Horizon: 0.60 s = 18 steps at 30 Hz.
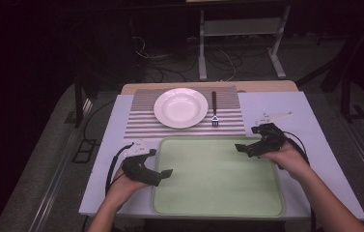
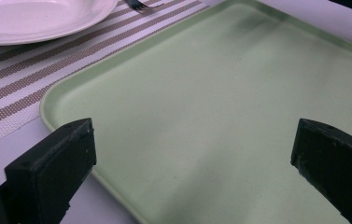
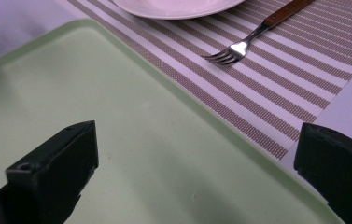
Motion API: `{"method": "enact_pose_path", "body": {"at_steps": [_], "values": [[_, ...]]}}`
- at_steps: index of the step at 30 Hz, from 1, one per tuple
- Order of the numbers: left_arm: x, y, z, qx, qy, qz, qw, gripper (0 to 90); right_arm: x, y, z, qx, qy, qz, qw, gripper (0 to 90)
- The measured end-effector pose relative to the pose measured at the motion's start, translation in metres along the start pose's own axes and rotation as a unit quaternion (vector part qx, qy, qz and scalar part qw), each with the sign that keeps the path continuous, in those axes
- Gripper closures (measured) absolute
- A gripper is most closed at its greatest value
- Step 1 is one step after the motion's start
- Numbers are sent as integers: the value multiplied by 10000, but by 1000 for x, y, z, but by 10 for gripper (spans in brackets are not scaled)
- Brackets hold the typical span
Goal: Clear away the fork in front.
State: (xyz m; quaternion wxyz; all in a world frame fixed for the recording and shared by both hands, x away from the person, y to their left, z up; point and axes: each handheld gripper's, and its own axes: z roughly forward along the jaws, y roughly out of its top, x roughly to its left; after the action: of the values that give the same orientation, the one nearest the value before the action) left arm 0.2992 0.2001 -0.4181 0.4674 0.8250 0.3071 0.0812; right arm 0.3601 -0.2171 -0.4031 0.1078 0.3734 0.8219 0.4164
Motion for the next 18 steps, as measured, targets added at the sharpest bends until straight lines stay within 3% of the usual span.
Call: {"method": "enact_pose_path", "body": {"at_steps": [18], "values": [[1,0,-2,-50,7,-34,10000,0,-9,26,23,30,-72,104,9999,0]]}}
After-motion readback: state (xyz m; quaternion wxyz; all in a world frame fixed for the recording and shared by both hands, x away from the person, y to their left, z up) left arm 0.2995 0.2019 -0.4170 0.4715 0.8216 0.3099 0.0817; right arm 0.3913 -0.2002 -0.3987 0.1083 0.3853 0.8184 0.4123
